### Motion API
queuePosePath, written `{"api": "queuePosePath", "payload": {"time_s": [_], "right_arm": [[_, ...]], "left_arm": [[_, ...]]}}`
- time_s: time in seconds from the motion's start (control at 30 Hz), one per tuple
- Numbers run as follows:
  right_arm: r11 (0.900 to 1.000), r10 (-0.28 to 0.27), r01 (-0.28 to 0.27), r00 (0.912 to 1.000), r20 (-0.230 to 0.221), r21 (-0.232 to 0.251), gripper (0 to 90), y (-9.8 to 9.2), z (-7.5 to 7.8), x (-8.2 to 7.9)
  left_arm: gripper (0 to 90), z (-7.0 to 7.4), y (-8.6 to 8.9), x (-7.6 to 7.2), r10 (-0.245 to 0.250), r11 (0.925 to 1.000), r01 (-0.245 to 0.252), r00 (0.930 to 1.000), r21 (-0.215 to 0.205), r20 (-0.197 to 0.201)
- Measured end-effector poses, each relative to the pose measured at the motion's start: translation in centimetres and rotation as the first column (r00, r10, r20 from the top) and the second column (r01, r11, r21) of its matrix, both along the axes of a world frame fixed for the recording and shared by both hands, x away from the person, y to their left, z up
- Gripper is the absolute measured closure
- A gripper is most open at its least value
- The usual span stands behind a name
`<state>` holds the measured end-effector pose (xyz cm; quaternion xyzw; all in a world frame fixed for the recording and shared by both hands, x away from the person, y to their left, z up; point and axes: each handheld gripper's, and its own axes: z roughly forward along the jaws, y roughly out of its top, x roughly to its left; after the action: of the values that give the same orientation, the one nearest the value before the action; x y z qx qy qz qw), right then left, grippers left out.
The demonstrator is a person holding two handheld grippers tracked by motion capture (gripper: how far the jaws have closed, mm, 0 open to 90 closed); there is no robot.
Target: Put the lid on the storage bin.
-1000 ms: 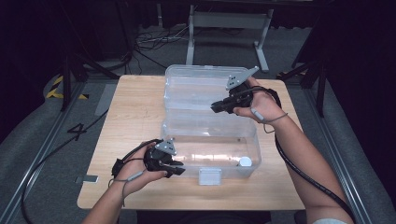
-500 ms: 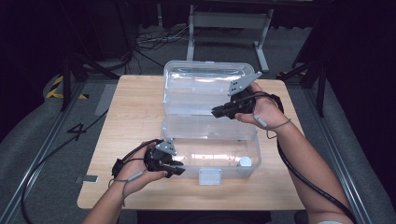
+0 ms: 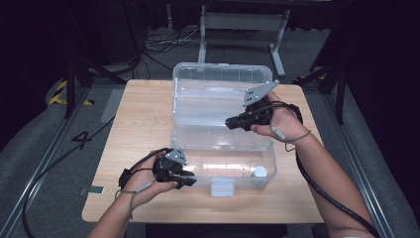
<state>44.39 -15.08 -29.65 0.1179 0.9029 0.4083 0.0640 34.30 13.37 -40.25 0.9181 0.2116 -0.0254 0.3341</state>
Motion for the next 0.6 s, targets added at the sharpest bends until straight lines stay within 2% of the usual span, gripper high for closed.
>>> {"api": "queuePosePath", "payload": {"time_s": [0.6], "right_arm": [[1.0,0.027,-0.027,0.9996,0.011,-0.006,85.9,0.0,-0.2,-1.7]], "left_arm": [[73.8,0.0,0.0,0.1,-0.002,1.0,0.002,1.0,0.0,0.0]]}}
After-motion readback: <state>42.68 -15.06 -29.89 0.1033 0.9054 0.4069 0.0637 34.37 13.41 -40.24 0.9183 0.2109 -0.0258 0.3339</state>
